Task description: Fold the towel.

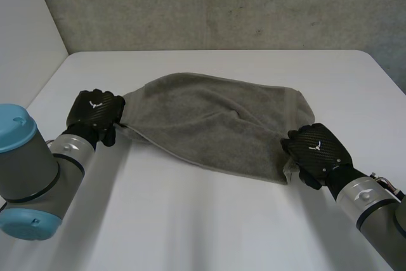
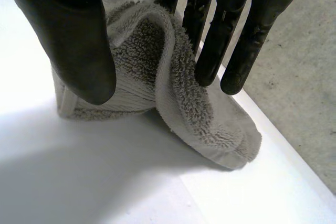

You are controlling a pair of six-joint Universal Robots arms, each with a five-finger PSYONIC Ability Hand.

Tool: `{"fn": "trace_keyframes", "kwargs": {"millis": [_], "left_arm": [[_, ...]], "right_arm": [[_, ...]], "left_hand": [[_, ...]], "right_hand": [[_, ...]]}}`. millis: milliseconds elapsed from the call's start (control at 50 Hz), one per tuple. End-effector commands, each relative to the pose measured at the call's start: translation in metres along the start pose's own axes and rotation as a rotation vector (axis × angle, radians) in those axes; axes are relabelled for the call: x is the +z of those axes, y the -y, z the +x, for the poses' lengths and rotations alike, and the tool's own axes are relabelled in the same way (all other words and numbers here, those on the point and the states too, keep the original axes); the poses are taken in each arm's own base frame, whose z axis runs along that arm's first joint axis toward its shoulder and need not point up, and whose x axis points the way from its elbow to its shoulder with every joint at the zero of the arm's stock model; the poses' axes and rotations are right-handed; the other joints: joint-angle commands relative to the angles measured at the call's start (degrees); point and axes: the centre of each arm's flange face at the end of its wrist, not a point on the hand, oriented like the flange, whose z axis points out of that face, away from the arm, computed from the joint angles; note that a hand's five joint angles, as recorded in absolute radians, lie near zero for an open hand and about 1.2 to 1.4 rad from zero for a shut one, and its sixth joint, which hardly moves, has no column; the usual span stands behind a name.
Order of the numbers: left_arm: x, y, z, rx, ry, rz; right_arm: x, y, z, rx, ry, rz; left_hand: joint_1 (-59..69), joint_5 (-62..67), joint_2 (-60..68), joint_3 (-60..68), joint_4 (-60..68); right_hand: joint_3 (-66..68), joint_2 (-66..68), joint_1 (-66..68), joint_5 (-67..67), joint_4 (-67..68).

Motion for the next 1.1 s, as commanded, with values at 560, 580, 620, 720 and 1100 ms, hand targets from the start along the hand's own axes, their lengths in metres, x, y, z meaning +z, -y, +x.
{"fn": "trace_keyframes", "kwargs": {"millis": [560,580,620,720,1100], "left_arm": [[0.003,-0.006,-0.003,-0.003,0.011,-0.011],[0.003,-0.006,-0.003,-0.003,0.011,-0.011],[0.003,-0.006,-0.004,-0.003,0.013,-0.010],[0.003,-0.006,-0.004,-0.003,0.013,-0.010],[0.007,-0.003,-0.020,-0.006,0.057,-0.001]], "right_arm": [[0.001,-0.009,-0.024,-0.384,-0.035,0.078],[0.001,-0.009,-0.024,-0.384,-0.035,0.078],[0.000,-0.009,-0.026,-0.394,-0.035,0.093],[-0.002,-0.008,-0.027,-0.432,-0.052,0.111],[-0.008,0.021,0.018,-0.250,-0.174,0.179]], "left_hand": [[-3.58,-15.34,-6.90,-8.80,-7.06],[-3.58,-15.34,-6.90,-8.80,-7.06],[-3.58,-15.34,-6.90,-8.80,-7.06],[-3.58,-15.34,-6.90,-8.80,-7.06],[-3.58,-15.34,-6.90,-8.80,-7.06]], "right_hand": [[-8.55,-10.26,-8.89,-7.76,-9.54],[-8.56,-10.27,-8.90,-7.77,-9.55],[-8.89,-10.61,-9.23,-8.10,-9.88],[-7.23,-8.94,-7.57,-6.44,-8.22],[37.81,36.09,37.47,38.60,36.82]]}}
